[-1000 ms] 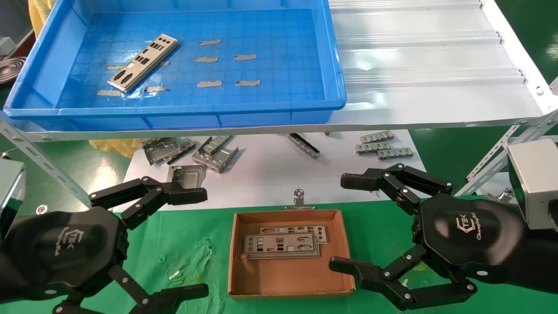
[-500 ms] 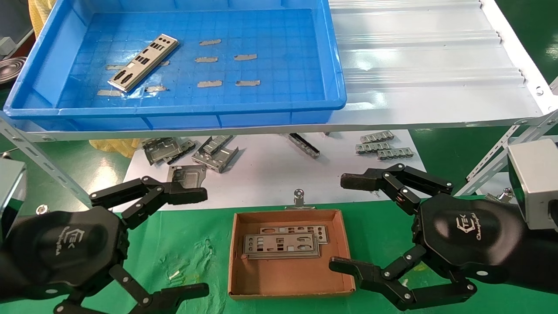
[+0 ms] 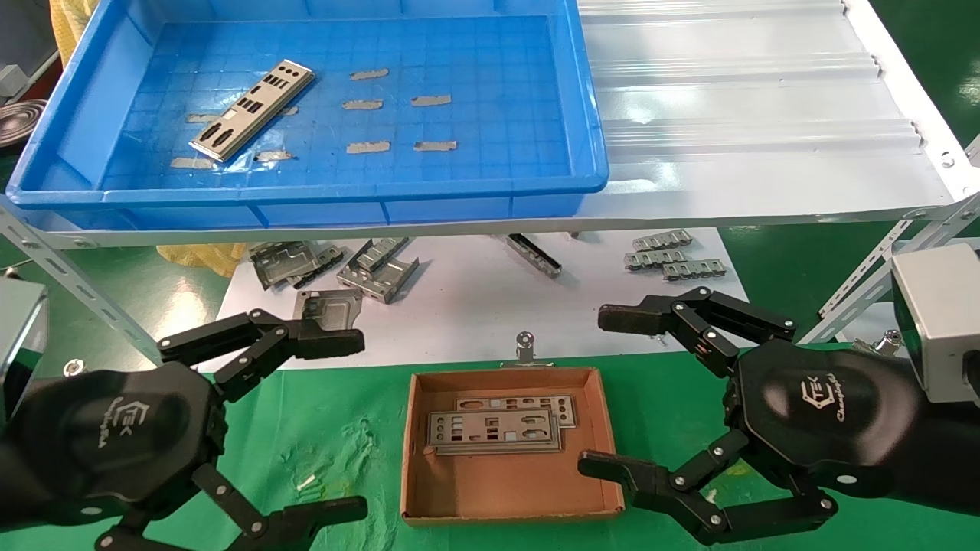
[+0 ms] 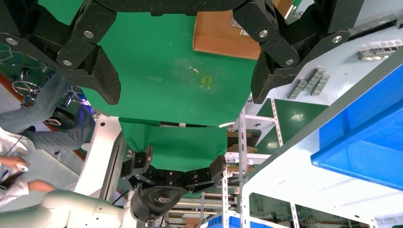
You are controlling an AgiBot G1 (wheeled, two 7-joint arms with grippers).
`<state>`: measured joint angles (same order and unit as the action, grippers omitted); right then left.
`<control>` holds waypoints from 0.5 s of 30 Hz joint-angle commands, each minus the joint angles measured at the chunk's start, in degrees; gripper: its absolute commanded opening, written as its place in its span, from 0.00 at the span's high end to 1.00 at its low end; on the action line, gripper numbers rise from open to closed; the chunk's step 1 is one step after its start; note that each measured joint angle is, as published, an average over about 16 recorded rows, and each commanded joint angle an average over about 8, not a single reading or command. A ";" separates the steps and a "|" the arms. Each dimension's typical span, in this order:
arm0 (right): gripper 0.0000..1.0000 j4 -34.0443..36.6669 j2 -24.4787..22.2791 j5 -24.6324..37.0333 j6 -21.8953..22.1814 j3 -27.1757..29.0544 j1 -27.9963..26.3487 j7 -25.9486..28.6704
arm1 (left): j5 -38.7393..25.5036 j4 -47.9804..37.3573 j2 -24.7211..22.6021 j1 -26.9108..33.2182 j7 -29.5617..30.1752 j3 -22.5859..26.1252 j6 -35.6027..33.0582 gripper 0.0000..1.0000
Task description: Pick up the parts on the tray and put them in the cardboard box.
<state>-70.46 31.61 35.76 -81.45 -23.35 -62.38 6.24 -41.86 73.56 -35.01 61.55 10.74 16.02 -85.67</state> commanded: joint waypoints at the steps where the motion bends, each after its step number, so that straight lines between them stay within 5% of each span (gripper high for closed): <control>1: 0.00 0.00 0.00 0.00 0.00 0.00 0.00 0.00 | 0.00 0.00 0.00 0.00 0.00 0.00 0.00 0.00; 15: 0.00 0.00 0.00 0.00 0.00 0.00 0.00 0.00 | 0.00 0.00 0.00 0.00 0.00 0.00 0.00 0.00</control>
<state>-70.46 31.61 35.76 -81.45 -23.35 -62.38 6.24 -41.86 73.56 -35.01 61.55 10.74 16.02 -85.67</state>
